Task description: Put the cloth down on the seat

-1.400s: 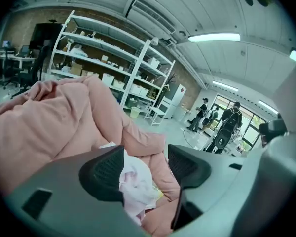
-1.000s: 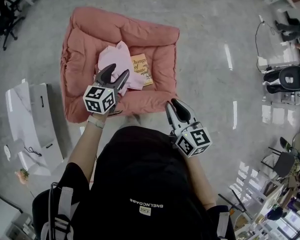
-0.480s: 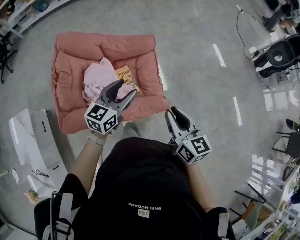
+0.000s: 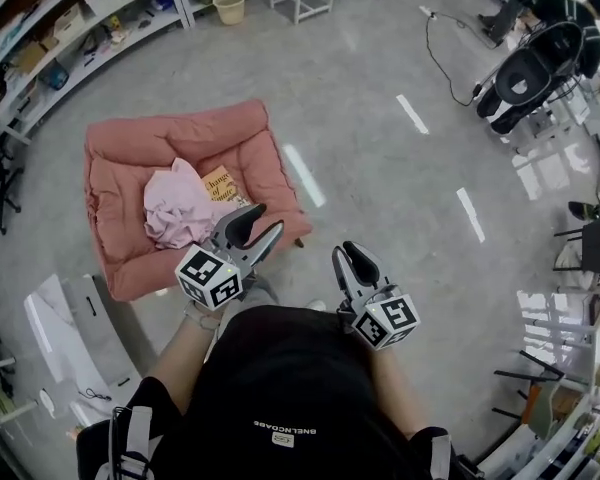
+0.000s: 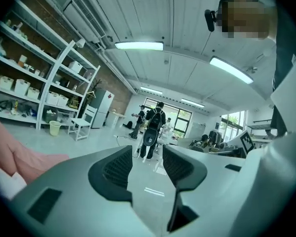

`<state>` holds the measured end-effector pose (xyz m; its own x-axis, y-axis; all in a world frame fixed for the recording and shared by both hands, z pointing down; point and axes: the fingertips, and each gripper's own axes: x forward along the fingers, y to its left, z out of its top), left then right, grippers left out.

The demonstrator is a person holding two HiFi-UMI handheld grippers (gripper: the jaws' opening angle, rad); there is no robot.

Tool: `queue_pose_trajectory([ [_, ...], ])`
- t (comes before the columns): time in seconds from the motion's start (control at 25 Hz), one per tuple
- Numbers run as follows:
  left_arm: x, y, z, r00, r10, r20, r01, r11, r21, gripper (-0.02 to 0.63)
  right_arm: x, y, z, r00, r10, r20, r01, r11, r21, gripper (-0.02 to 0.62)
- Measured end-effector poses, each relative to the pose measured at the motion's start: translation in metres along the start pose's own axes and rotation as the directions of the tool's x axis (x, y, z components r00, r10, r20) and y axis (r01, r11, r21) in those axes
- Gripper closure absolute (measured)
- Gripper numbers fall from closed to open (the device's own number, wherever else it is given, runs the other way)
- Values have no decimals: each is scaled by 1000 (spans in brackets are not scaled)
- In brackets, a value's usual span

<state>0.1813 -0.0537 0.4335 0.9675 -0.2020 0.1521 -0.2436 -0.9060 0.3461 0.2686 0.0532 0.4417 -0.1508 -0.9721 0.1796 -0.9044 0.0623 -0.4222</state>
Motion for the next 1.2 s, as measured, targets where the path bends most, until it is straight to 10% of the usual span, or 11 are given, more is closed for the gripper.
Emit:
queue_pose_trajectory([
  [1.2,55,-209,-63,970,-243,-34,244,969,41,591,-144,-63,-11,996,-39,78,40,999,-18,494],
])
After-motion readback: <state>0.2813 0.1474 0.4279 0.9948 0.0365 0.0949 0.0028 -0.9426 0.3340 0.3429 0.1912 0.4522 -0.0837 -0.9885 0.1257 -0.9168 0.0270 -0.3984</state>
